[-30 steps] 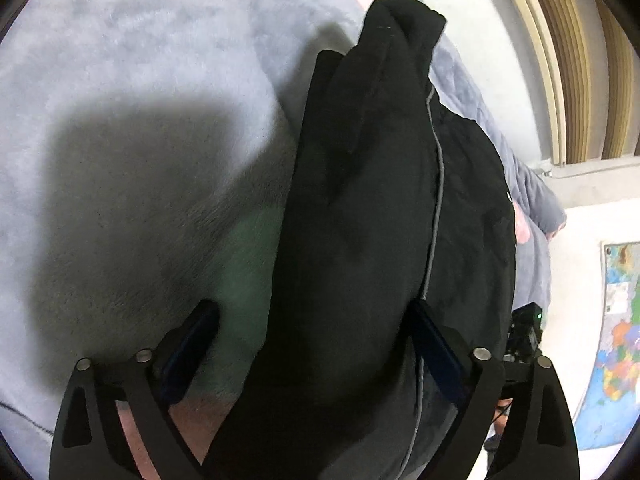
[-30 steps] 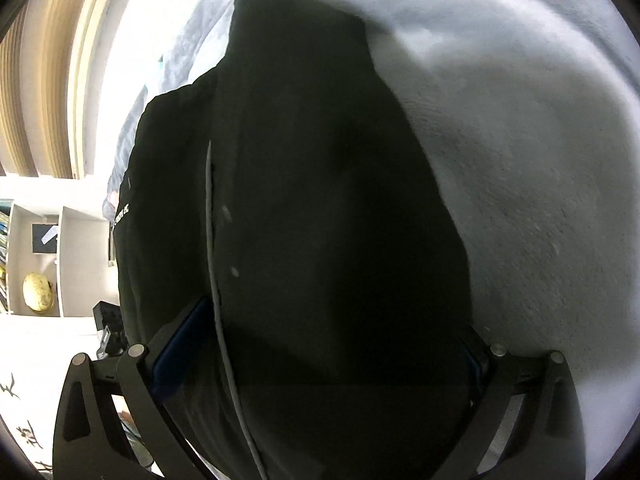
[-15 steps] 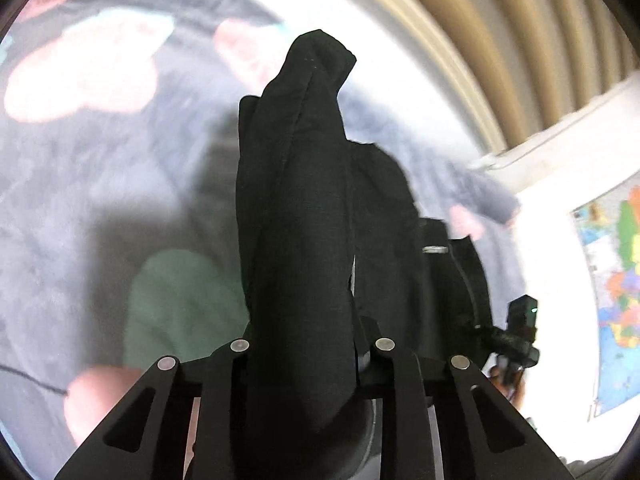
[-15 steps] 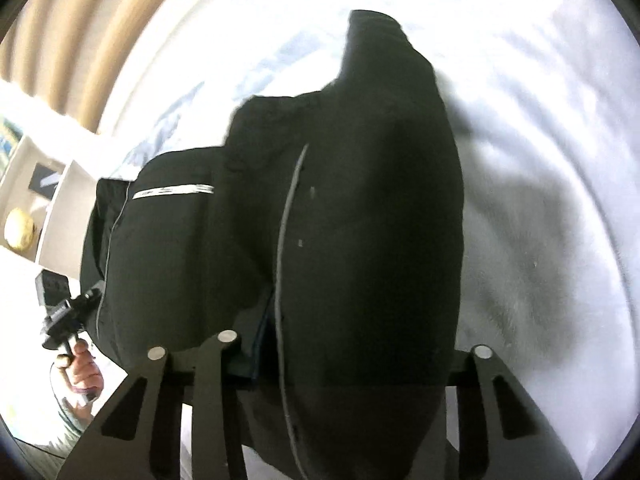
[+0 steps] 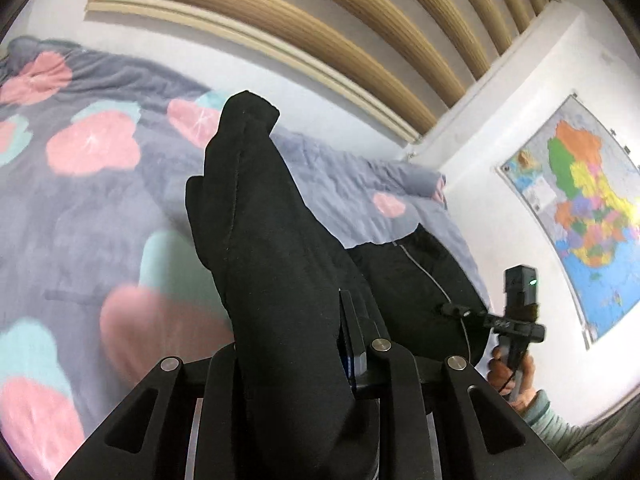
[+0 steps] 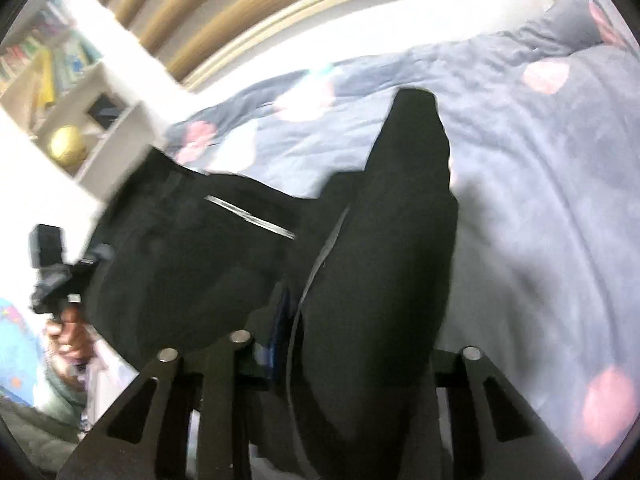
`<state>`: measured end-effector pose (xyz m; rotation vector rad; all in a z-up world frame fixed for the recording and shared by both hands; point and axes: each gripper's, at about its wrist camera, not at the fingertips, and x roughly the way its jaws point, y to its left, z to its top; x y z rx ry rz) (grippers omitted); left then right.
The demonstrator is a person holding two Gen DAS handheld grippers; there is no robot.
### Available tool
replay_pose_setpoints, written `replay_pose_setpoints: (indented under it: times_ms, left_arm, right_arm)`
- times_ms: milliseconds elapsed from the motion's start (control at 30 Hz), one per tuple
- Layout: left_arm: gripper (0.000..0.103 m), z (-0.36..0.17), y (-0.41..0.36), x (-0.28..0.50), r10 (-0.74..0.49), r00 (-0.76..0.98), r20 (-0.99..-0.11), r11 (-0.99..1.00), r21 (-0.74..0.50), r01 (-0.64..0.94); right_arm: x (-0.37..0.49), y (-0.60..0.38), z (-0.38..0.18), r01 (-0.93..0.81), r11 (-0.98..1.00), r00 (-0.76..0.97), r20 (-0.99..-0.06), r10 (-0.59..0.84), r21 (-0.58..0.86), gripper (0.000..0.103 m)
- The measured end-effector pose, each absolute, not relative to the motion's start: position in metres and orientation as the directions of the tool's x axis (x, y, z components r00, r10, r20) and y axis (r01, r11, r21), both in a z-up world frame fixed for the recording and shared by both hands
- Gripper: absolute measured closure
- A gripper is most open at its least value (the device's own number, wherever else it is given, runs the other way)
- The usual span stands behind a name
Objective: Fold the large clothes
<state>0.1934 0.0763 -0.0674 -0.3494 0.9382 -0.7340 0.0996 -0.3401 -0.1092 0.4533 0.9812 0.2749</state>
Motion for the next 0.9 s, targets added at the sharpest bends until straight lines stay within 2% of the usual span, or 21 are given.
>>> replay_pose_setpoints:
  times_ms: [33, 67, 100, 133, 167, 200, 233, 267, 333, 367, 400, 467, 533, 700, 800, 900]
  left_arm:
    - [0.081, -0.075, 0.081, 0.183, -0.706, 0.364, -0.608, 0.708, -0.58, 0.404]
    - [0.09, -0.085, 0.088, 0.171, -0.721, 0.346, -0.601, 0.693, -0.608, 0.388]
    - [0.09, -0.095, 0.092, 0.162, -0.739, 0.315, -0.595, 0.673, -0.638, 0.375]
    - [0.09, -0.114, 0.093, 0.154, -0.717, 0.292, -0.633, 0.696, -0.626, 0.352]
    - [0.085, -0.133, 0.092, 0.151, -0.655, 0.293, -0.697, 0.752, -0.563, 0.343]
    - [0.08, -0.155, 0.094, 0.149, -0.569, 0.295, -0.767, 0.816, -0.484, 0.316]
    - [0.077, -0.193, 0.107, 0.151, -0.455, 0.257, -0.852, 0.887, -0.41, 0.212]
    - [0.077, -0.217, 0.121, 0.151, -0.422, 0.212, -0.881, 0.906, -0.401, 0.136]
    - [0.072, -0.256, 0.162, 0.148, -0.488, 0.19, -0.852, 0.864, -0.502, -0.032]
    - [0.066, -0.268, 0.181, 0.145, -0.531, 0.194, -0.825, 0.823, -0.556, -0.114]
    - [0.064, -0.273, 0.194, 0.142, -0.569, 0.199, -0.798, 0.781, -0.6, -0.172]
    - [0.064, -0.263, 0.204, 0.139, -0.575, 0.232, -0.785, 0.767, -0.616, -0.181]
    - [0.064, -0.241, 0.203, 0.136, -0.521, 0.256, -0.814, 0.818, -0.562, -0.123]
    - [0.064, -0.184, 0.183, 0.135, -0.411, 0.331, -0.85, 0.905, -0.425, 0.031]
    - [0.062, -0.156, 0.161, 0.139, -0.415, 0.373, -0.83, 0.907, -0.411, 0.096]
    - [0.056, -0.146, 0.128, 0.139, -0.409, 0.372, -0.834, 0.913, -0.37, 0.174]
  right_arm:
    - [0.095, -0.339, -0.112, -0.008, 0.881, 0.521, -0.75, 0.407, 0.473, 0.068]
    - [0.09, -0.332, -0.12, 0.019, 0.894, 0.49, -0.783, 0.382, 0.448, 0.068]
    - [0.086, -0.325, -0.141, 0.058, 0.903, 0.432, -0.826, 0.361, 0.425, 0.068]
    - [0.083, -0.323, -0.154, 0.082, 0.903, 0.404, -0.843, 0.356, 0.421, 0.068]
    - [0.079, -0.321, -0.17, 0.111, 0.907, 0.371, -0.864, 0.341, 0.406, 0.06]
    - [0.075, -0.321, -0.192, 0.16, 0.921, 0.323, -0.9, 0.292, 0.356, 0.043]
    - [0.072, -0.324, -0.204, 0.195, 0.928, 0.298, -0.921, 0.252, 0.317, 0.036]
    - [0.069, -0.329, -0.216, 0.229, 0.932, 0.275, -0.937, 0.216, 0.282, 0.033]
    - [0.062, -0.346, -0.236, 0.309, 0.909, 0.25, -0.946, 0.206, 0.279, 0.033]
    - [0.057, -0.354, -0.24, 0.348, 0.882, 0.255, -0.938, 0.236, 0.316, 0.033]
    - [0.052, -0.361, -0.239, 0.378, 0.858, 0.271, -0.927, 0.258, 0.349, 0.033]
    - [0.041, -0.371, -0.229, 0.402, 0.846, 0.294, -0.925, 0.242, 0.349, 0.033]
    - [0.032, -0.372, -0.216, 0.398, 0.849, 0.306, -0.923, 0.234, 0.347, 0.033]
    - [0.044, -0.322, -0.16, 0.294, 0.949, 0.314, -0.949, 0.015, 0.112, 0.033]
    - [0.041, -0.33, -0.142, 0.233, 0.97, 0.358, -0.934, -0.017, 0.072, 0.033]
    - [0.049, -0.31, -0.124, 0.18, 0.983, 0.404, -0.914, -0.042, 0.034, 0.032]
